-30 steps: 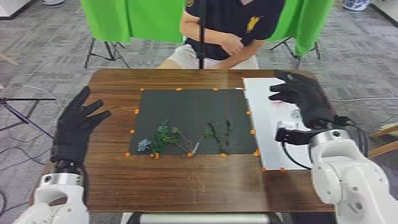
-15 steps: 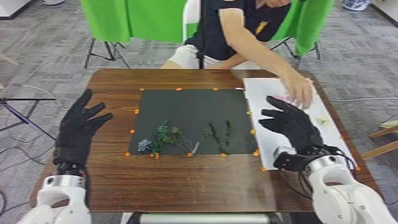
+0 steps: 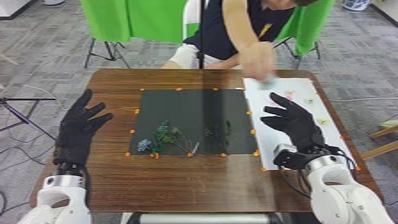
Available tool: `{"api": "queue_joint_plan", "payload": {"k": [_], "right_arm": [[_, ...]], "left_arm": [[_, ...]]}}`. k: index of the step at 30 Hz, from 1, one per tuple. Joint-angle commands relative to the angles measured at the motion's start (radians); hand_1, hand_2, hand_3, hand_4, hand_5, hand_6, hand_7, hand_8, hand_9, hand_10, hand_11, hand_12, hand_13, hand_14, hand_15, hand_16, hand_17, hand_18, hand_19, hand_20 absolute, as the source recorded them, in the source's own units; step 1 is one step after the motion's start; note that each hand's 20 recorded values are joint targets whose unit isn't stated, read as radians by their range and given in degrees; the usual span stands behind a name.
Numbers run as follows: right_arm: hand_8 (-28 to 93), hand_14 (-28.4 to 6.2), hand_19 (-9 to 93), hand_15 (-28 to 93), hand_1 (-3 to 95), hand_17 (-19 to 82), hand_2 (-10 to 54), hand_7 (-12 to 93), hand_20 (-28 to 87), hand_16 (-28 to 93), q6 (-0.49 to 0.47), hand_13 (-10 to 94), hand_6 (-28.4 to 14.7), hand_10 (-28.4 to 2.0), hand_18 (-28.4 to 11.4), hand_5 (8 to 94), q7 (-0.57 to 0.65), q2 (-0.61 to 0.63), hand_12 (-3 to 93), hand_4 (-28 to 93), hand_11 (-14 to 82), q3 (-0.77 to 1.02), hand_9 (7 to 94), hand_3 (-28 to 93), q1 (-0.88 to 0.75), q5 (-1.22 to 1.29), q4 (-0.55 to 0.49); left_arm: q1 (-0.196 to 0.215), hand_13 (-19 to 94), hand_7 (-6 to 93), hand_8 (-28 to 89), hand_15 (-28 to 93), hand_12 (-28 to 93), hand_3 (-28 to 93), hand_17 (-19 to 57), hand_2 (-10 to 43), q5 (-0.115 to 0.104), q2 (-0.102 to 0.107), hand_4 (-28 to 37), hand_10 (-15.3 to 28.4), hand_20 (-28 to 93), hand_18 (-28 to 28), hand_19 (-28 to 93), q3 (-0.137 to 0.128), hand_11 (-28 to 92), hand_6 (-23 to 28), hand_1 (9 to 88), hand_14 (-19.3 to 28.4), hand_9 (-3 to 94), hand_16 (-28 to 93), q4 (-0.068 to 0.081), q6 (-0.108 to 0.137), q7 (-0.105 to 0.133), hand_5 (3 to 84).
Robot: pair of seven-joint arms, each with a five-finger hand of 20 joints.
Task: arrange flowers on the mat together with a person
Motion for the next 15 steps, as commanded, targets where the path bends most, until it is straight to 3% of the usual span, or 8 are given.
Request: {"api": "queue_joint_plan", "payload": {"k": [1, 12, 15], "right_arm": [[-12, -18.4, 47, 35, 18.0, 3, 5.0, 14, 18, 14, 0.005, 39, 4.2, -14.8, -23.0, 43.3, -0.004, 0.01, 14.4, -28, 12.8, 0.004, 47.1, 77, -0.005, -0.009, -0.001], [-13, -18.4, 47, 35, 18.2, 3, 4.8, 14, 18, 14, -0.009, 39, 4.4, -14.8, -23.0, 43.4, 0.007, 0.011, 14.4, -28, 13.0, 0.006, 47.4, 77, -0.004, -0.01, 0.003], [-13, -18.4, 47, 35, 18.3, 3, 4.8, 14, 18, 14, -0.002, 39, 4.4, -14.8, -23.0, 43.5, 0.009, 0.011, 14.4, -28, 13.0, 0.004, 47.5, 77, -0.006, -0.007, 0.001]], "left_arm": [[0.012, 28, 12.9, -12, 48, 7, 79, -8.0, 6.4, 0.001, -0.008, -28.3, 15.9, 17, 22.9, 48, 0.004, 21, 0.9, 23.6, 24.9, 33.7, -9, -0.001, -0.003, -0.004, 29.8], [0.019, 28, 12.8, -12, 49, 7, 79, -8.0, 6.4, 0.004, -0.011, -28.3, 15.9, 17, 22.8, 48, 0.003, 21, 1.0, 23.6, 24.9, 33.7, -9, -0.005, -0.002, -0.006, 29.7], [0.016, 28, 12.9, -12, 49, 7, 79, -8.0, 6.4, 0.009, -0.014, -28.3, 15.9, 17, 22.8, 48, 0.003, 21, 1.0, 23.6, 24.9, 33.7, -9, -0.004, -0.007, -0.016, 29.6]]}}
